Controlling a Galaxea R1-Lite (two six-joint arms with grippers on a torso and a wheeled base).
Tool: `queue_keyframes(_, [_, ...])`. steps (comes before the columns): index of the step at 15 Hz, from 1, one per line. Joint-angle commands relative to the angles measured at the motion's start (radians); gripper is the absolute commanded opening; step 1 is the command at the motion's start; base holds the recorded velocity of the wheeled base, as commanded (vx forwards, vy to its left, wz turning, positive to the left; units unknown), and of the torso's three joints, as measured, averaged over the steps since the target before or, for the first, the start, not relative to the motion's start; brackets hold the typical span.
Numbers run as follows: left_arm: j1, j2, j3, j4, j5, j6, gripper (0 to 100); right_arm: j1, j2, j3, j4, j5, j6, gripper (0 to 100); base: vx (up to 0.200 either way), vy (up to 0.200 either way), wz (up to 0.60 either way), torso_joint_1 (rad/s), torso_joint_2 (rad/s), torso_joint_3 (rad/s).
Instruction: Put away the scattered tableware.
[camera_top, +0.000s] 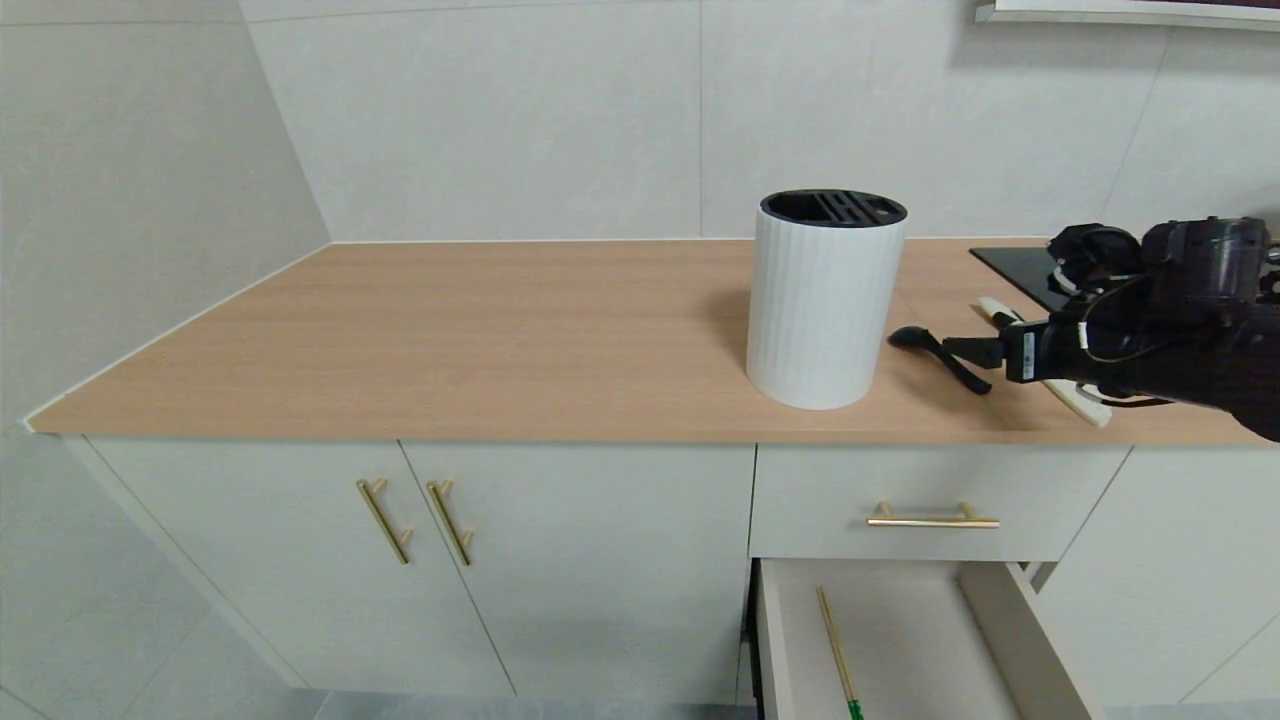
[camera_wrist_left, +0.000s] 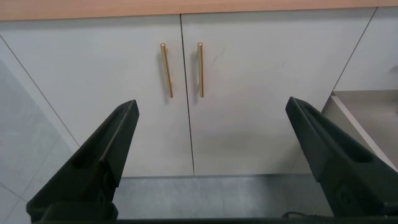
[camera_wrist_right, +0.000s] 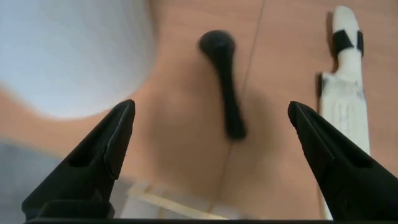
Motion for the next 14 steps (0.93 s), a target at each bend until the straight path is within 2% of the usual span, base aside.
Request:
queue_keyframes(1, [0.0, 0.0, 0.0, 0.0, 0.0, 0.0, 100, -0.014, 0.103, -0.063, 0.001, 0.028, 0.0, 100, 0.0, 0.0, 0.0, 0.0, 0.0, 0.0])
queue_keyframes(5, [0.0, 0.0, 0.0, 0.0, 0.0, 0.0, 100, -0.045, 0.134, -0.072, 0.001, 0.148, -0.003, 100, 0.0, 0.0, 0.0, 0.0, 0.0, 0.0])
queue_keyframes(14, [0.0, 0.0, 0.0, 0.0, 0.0, 0.0, 100, -0.051, 0.191, -0.077, -0.022, 0.151, -0.028, 100, 0.0, 0.0, 0.0, 0.0, 0.0, 0.0])
